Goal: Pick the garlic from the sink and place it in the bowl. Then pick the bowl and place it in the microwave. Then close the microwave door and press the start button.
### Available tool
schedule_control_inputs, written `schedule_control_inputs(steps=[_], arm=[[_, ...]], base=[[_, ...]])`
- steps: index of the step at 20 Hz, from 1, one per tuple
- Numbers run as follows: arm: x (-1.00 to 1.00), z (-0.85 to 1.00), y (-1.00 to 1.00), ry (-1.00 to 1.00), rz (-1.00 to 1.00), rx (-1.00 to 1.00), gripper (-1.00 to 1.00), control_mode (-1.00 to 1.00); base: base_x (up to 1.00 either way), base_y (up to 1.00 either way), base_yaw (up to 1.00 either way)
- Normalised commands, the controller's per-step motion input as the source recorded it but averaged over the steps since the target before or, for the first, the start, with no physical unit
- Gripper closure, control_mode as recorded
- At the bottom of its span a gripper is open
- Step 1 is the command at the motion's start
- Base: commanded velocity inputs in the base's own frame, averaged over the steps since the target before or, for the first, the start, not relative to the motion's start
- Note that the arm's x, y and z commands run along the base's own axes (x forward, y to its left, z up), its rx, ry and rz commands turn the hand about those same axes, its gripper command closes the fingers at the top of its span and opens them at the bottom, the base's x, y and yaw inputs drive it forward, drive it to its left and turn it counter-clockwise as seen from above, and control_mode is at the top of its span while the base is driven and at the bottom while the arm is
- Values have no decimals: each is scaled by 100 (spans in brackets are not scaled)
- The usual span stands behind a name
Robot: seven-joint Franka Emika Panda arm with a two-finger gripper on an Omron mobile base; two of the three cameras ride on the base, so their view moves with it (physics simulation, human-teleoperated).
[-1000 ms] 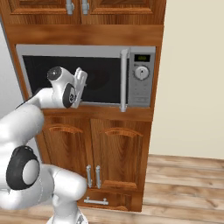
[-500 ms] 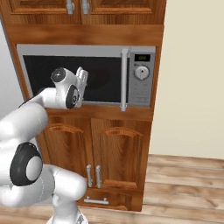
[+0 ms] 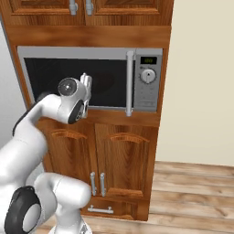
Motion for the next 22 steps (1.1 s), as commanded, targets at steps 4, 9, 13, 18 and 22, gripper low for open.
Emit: schedule_control_inputs(steps=[4, 9, 13, 18, 22], arm=[[-67, 8, -68, -3, 15, 6, -100, -100], [-11, -9, -50, -4, 5, 9, -100, -100], [7, 2, -100, -11, 0, 5, -100, -100], [2, 2, -100, -9, 0, 9, -100, -100], [-1, 1, -100, -10, 0, 10, -100, -100]], base=[[0, 0, 0], [0, 0, 0], [0, 0, 0], [0, 0, 0], [0, 0, 0]])
